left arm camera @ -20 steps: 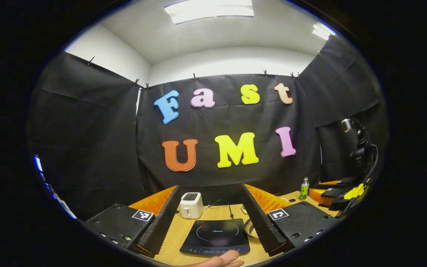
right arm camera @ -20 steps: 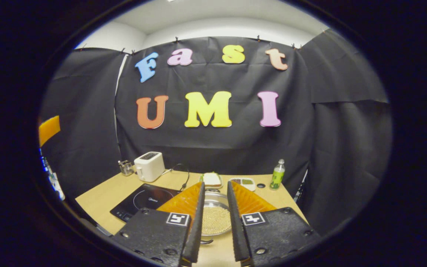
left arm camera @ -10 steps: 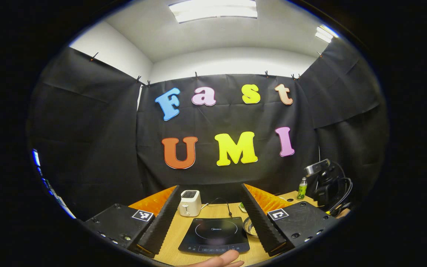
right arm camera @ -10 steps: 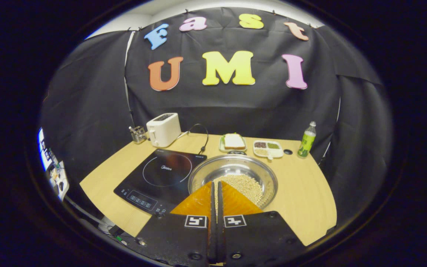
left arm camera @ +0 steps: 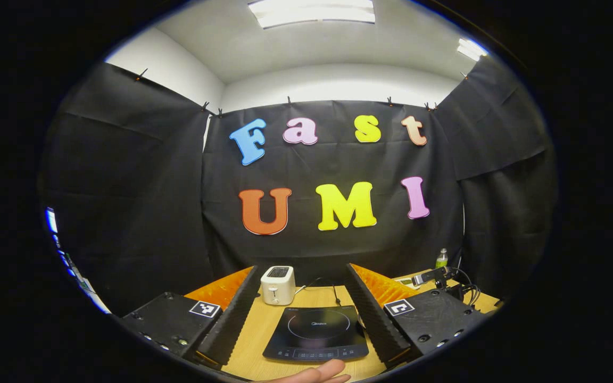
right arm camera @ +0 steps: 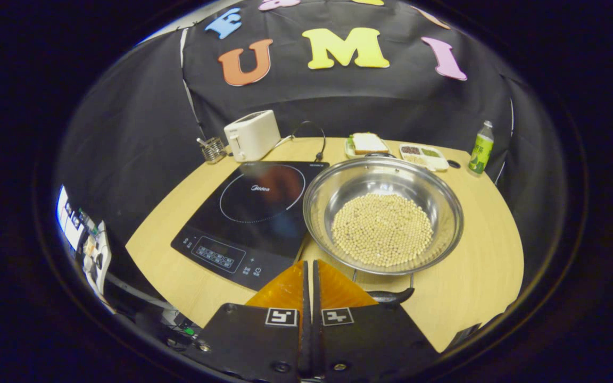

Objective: First push the handle of the pot to place it horizontally, then grasp the pot with both hands and set it on the induction cooktop.

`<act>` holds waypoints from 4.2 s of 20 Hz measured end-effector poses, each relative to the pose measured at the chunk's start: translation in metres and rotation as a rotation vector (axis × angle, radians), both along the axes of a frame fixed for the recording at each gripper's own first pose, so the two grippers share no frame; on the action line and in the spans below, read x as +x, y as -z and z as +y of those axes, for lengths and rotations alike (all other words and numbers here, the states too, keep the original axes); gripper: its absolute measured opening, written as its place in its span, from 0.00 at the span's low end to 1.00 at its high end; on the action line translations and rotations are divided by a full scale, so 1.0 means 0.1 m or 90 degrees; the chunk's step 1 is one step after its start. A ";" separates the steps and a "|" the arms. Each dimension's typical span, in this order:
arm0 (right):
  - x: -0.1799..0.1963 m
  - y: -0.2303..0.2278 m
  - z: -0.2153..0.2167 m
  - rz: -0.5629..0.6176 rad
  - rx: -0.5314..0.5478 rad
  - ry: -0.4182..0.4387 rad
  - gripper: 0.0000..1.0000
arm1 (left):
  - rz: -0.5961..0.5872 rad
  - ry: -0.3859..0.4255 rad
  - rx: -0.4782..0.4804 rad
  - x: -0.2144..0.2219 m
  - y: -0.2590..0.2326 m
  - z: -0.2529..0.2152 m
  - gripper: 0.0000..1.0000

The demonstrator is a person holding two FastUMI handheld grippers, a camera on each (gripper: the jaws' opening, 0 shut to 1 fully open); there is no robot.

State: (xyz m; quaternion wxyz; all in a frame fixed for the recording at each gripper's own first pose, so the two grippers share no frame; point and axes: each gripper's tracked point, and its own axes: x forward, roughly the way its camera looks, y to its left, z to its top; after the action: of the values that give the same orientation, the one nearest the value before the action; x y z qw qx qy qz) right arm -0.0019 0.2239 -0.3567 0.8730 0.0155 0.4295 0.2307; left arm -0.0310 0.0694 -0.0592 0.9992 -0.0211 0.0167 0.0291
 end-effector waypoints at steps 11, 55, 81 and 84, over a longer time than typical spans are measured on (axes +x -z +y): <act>-0.15 0.40 -0.15 0.078 -0.012 -0.010 0.04 | -0.021 0.012 -0.002 -0.02 -0.10 -0.03 0.96; 0.35 0.66 -1.30 0.113 -0.010 0.072 0.00 | -0.005 0.070 0.007 -0.09 -0.08 -0.50 0.96; 1.63 0.91 -2.29 -0.088 -0.063 -0.154 0.04 | 0.002 0.070 -0.024 0.60 0.47 -0.72 0.96; 1.78 0.92 -2.29 -0.094 -0.068 -0.130 0.04 | 0.014 0.104 -0.066 0.85 0.63 -0.83 0.96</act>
State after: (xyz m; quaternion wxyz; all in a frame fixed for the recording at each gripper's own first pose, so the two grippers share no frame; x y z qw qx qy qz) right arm 0.1763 -0.0048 -0.4491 0.8737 -0.0920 0.3752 0.2954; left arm 0.0541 -0.0141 -0.1220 0.9956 -0.0708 0.0307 -0.0530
